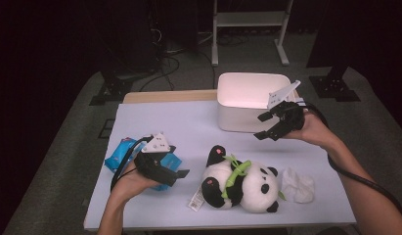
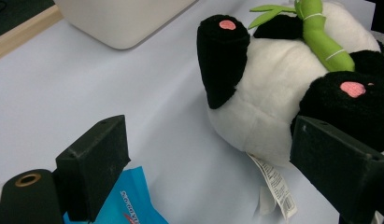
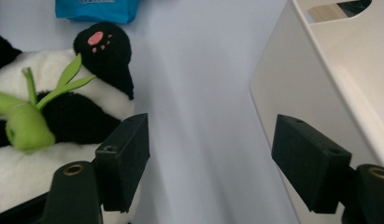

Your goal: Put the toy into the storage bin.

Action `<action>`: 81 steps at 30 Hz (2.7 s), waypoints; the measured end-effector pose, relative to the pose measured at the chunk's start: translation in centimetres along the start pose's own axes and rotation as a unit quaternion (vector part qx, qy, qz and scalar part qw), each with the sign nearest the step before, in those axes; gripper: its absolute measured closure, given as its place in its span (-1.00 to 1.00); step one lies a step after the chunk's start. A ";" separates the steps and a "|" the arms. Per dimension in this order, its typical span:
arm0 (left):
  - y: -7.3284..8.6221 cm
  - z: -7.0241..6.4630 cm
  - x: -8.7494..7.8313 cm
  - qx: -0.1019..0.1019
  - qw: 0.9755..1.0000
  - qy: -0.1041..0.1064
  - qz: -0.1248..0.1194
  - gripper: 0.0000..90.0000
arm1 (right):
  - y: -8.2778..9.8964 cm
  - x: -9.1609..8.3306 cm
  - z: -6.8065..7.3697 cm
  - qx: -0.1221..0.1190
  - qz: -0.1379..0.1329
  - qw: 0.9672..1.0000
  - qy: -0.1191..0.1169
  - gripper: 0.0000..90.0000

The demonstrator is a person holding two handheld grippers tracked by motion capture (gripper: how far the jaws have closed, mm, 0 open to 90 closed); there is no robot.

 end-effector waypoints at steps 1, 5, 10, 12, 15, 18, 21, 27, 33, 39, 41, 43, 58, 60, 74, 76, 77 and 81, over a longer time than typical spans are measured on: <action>0.0 0.1 -0.1 0.001 1.000 -0.001 0.001 -0.77 | -0.3 0.0 -0.2 -0.002 -0.001 1.000 0.000 -0.41; 0.2 0.3 -0.1 -0.006 1.000 0.000 0.000 -0.77 | -1.5 0.1 -1.0 -0.008 0.005 1.000 0.001 -0.41; 0.3 0.5 -0.2 -0.007 1.000 -0.001 -0.001 -0.78 | -2.6 0.2 -2.2 -0.008 0.015 1.000 0.005 -0.41; 0.2 0.6 -0.2 -0.009 1.000 0.000 -0.004 -0.78 | -2.8 0.3 -2.8 -0.008 0.019 1.000 0.003 -0.40; 0.2 0.6 -0.1 -0.008 1.000 0.003 -0.001 -0.78 | -3.2 0.5 -3.6 -0.008 0.027 1.000 0.004 -0.40; 0.3 0.7 0.1 -0.011 1.000 0.006 0.000 -0.78 | -3.5 0.7 -4.3 -0.010 0.032 0.999 0.006 -0.37; 0.5 0.9 0.1 -0.014 1.000 0.005 0.001 -0.78 | -3.9 0.8 -4.8 -0.013 0.038 0.999 0.008 -0.35; 0.6 1.0 -0.1 -0.016 1.000 0.004 0.000 -0.78 | -4.3 1.5 -6.0 -0.017 0.055 0.998 0.016 -0.26; 0.8 1.3 -0.2 -0.018 1.000 0.001 0.003 -0.78 | -4.6 2.1 -7.0 -0.019 0.066 0.997 0.016 -0.11; 1.0 1.3 -0.2 -0.023 1.000 0.003 0.001 -0.78 | -4.5 3.0 -7.7 -0.019 0.079 0.997 0.013 0.04; 0.9 1.2 -0.3 -0.021 1.000 0.005 0.000 -0.78 | -4.4 3.4 -7.8 -0.018 0.084 0.996 0.009 0.13; 0.9 1.2 -0.4 -0.021 1.000 0.006 -0.002 -0.78 | -4.3 3.8 -7.9 -0.018 0.091 0.996 0.005 0.23; 1.3 1.4 -0.6 -0.031 0.999 0.007 -0.005 -0.78 | -4.7 5.2 -8.1 -0.031 0.107 0.993 -0.022 0.88; 1.4 1.5 -0.6 -0.034 0.999 0.007 -0.006 -0.78 | -4.7 5.2 -8.2 -0.030 0.103 0.994 -0.025 0.89; 2.0 1.8 -0.7 -0.042 0.999 0.008 -0.003 -0.79 | -6.5 5.9 -5.6 -0.065 0.092 0.992 -0.050 0.92; 2.0 1.7 -0.7 -0.040 0.999 0.009 -0.002 -0.79 | -6.6 5.9 -5.1 -0.071 0.089 0.992 -0.052 0.92; 2.0 1.7 -0.6 -0.040 0.999 0.010 -0.002 -0.79 | -6.6 5.9 -4.9 -0.075 0.088 0.992 -0.053 0.92; 1.9 1.5 -0.4 -0.037 0.999 0.012 0.000 -0.79 | -6.7 5.9 -3.9 -0.085 0.081 0.991 -0.059 0.92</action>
Point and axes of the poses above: each handheld gripper's, and its own axes: x roughly forward along the jaws, y roughly out of its underside, z roughly to its left, the point moved 3 cm from there along x, roughly forward along the jaws, and after that the axes turned 10 degrees about z, right-handed, at the moved point
